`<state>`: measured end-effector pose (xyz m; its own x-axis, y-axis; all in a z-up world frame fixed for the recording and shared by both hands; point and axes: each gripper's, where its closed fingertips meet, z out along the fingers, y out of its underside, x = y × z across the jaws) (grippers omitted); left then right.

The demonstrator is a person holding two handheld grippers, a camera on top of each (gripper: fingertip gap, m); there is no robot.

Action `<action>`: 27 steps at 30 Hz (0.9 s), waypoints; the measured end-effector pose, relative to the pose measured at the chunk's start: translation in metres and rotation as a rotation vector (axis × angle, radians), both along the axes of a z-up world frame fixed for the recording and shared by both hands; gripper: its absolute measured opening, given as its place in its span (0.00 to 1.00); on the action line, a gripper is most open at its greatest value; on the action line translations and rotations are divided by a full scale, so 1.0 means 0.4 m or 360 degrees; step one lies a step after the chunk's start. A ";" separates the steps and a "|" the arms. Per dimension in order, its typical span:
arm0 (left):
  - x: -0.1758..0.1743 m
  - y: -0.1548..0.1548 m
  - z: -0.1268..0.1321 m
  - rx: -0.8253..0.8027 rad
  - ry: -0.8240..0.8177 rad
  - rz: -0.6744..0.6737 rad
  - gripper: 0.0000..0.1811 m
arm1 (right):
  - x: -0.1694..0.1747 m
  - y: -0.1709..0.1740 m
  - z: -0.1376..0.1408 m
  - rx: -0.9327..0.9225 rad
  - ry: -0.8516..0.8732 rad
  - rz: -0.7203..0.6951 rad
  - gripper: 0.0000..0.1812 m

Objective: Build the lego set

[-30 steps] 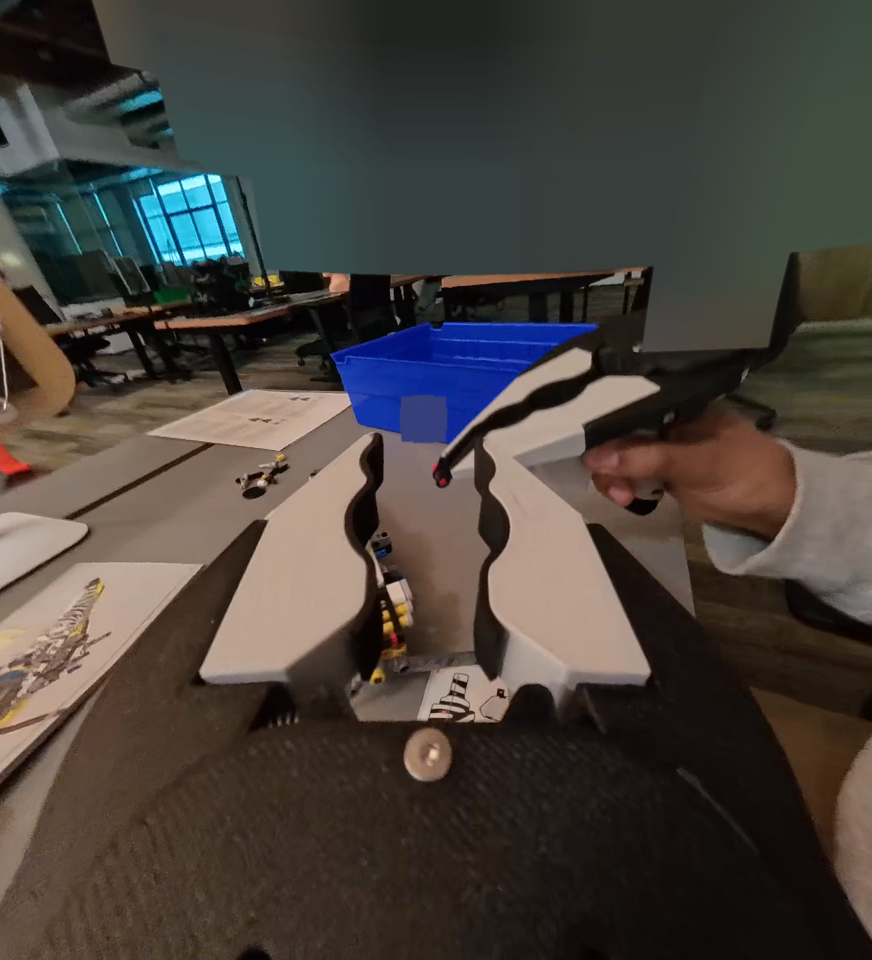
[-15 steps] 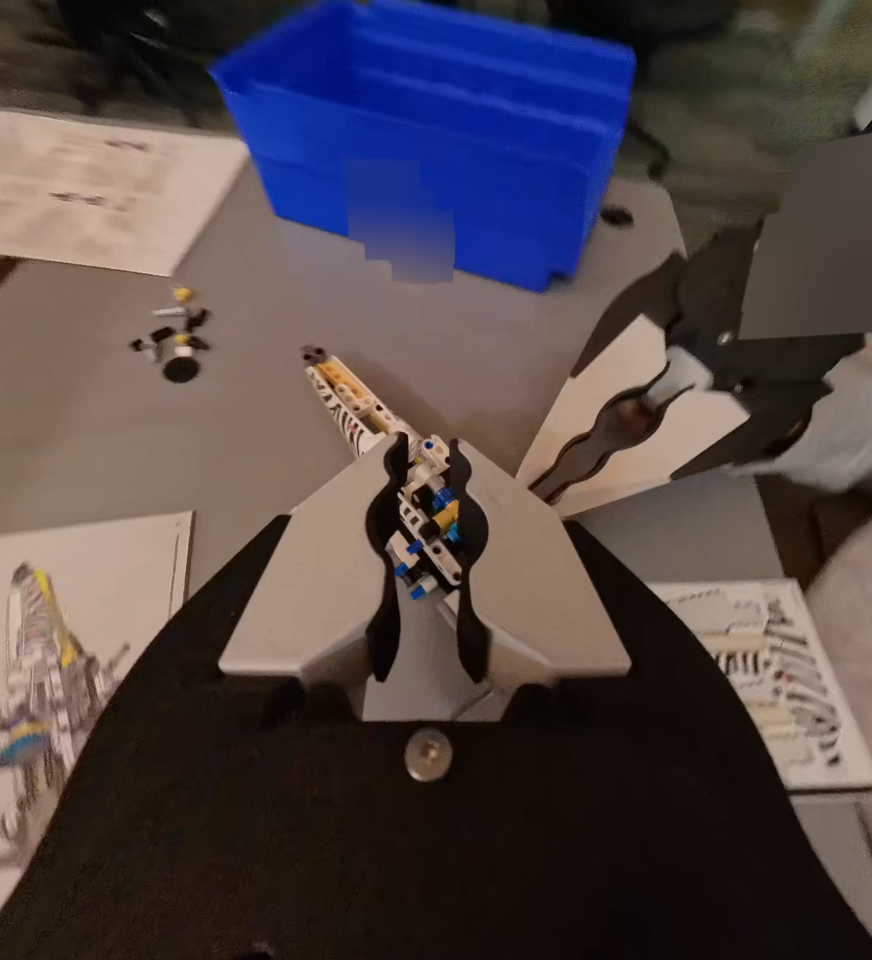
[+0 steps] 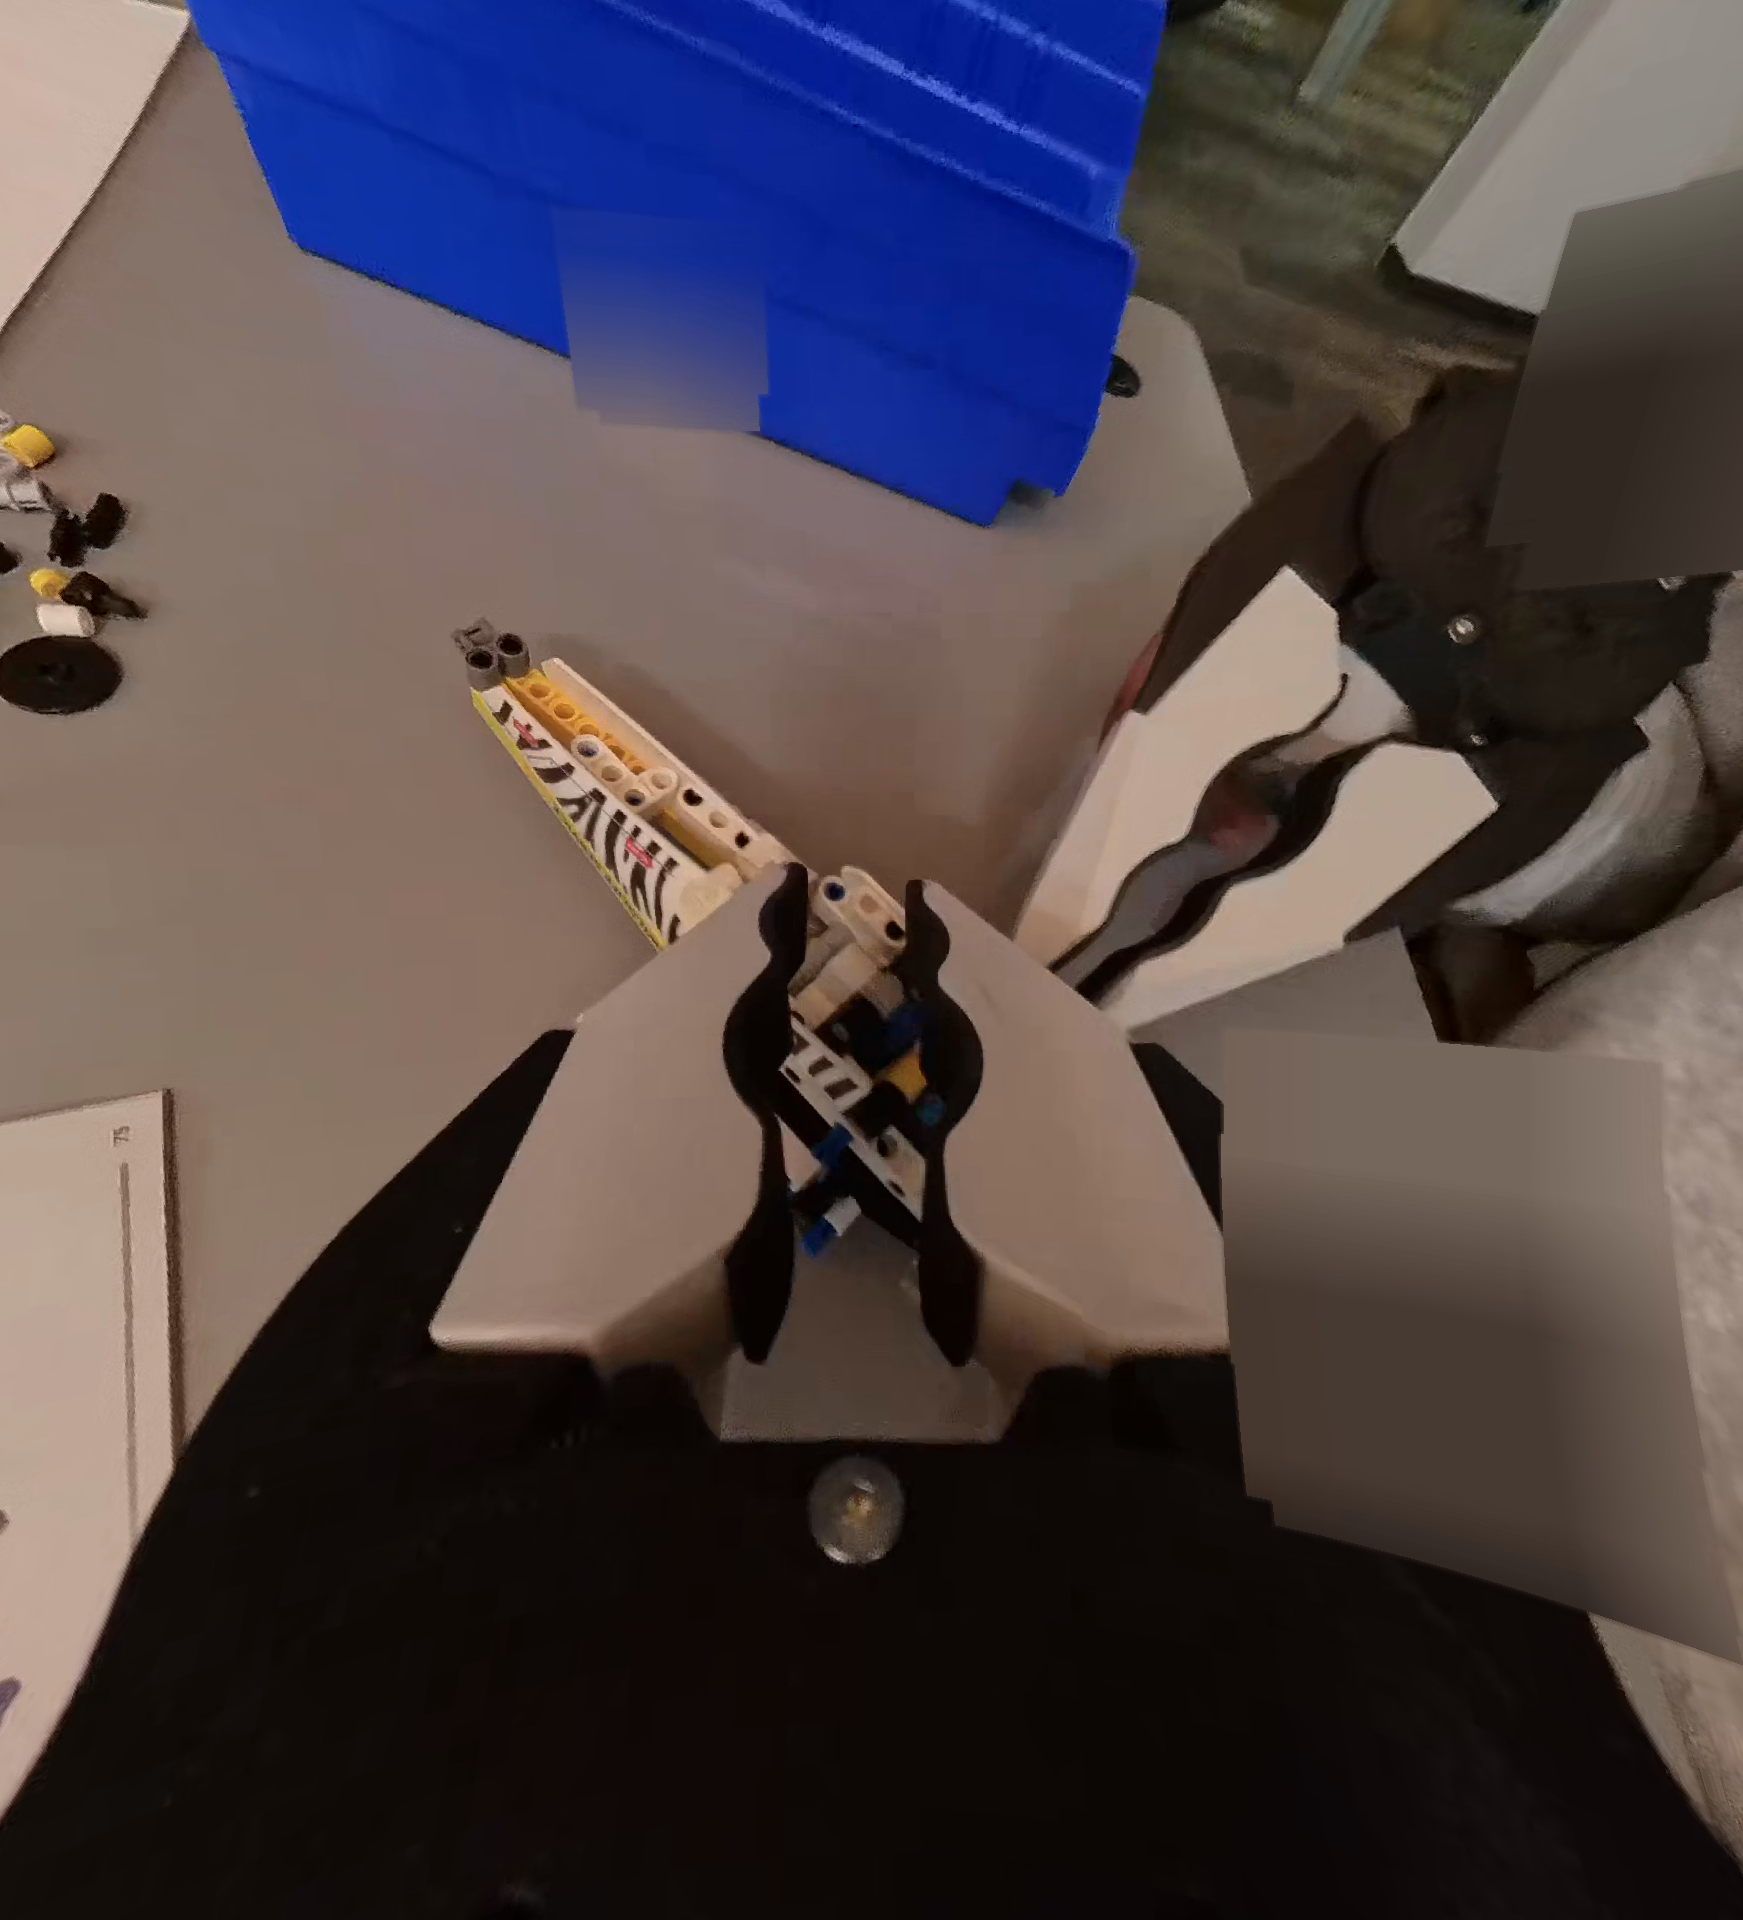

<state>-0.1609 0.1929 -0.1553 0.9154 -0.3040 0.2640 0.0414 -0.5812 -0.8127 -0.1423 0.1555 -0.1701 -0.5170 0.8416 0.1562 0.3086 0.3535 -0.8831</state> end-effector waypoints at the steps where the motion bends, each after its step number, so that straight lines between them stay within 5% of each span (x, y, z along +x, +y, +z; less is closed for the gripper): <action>1: 0.004 -0.010 -0.002 0.0014 0.0012 -0.0021 0.10 | 0.000 0.000 -0.001 0.0009 -0.0008 0.0006 0.03; 10: 0.065 -0.070 -0.028 0.0100 0.0265 -0.0186 0.30 | 0.005 0.003 -0.007 0.0086 -0.0060 0.0063 0.03; 17: 0.049 -0.060 -0.052 0.0089 0.0514 -0.0174 0.29 | -0.004 0.002 -0.010 0.0134 -0.0095 0.0079 0.03; 27: 0.033 -0.057 -0.052 0.0103 0.0535 -0.0156 0.25 | -0.015 0.012 -0.006 0.0231 0.0027 0.0043 0.04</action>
